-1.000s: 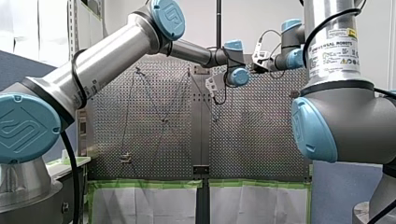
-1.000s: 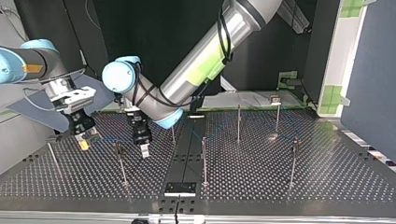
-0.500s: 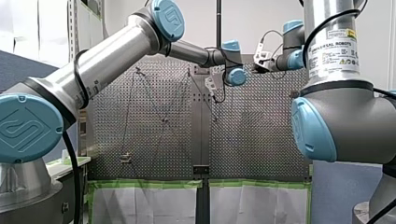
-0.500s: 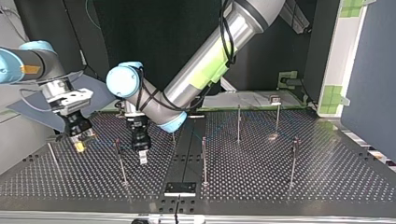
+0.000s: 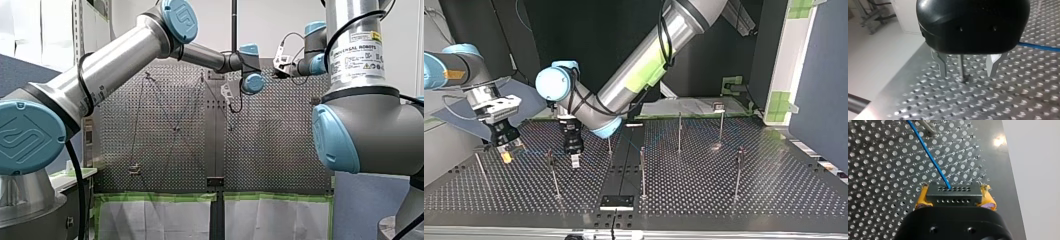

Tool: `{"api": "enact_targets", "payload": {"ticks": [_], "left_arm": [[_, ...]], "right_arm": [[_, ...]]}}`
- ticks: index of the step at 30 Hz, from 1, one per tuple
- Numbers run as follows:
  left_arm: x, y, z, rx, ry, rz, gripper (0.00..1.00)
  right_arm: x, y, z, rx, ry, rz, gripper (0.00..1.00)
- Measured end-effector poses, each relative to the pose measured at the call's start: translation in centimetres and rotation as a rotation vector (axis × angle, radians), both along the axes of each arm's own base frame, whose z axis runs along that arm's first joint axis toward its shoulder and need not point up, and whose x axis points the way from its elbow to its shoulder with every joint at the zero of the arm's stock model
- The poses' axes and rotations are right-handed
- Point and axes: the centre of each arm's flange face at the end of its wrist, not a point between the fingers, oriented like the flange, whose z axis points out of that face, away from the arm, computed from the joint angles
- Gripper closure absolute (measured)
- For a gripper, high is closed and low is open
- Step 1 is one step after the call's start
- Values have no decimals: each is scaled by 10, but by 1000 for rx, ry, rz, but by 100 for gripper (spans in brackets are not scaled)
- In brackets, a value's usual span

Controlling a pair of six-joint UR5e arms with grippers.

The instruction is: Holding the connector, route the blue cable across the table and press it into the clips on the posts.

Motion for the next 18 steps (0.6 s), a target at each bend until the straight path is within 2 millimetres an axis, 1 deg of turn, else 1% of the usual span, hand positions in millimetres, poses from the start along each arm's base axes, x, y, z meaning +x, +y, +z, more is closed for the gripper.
{"api": "enact_targets", "payload": {"ticks": [1,2,3,4,5,7,12,18], "left_arm": [[-1,0,-3,7,9,-1,31],[-3,1,-7,13,17,-2,18],[-4,2,-12,21,28,-3,18],[-6,2,-16,26,37,-4,14],[-7,3,-20,30,46,-6,0],[-11,3,-27,37,64,-11,0],[-20,2,-34,30,100,-19,0],[-32,3,-34,19,136,-13,0]], "right_arm": [[0,0,0,0,0,0,100],[0,0,0,1,0,1,100],[0,0,0,1,1,1,100],[0,0,0,1,1,2,100],[0,0,0,1,1,2,100],[0,0,0,1,2,2,100],[0,1,-1,2,2,2,100],[1,1,-1,5,4,3,100]]}}
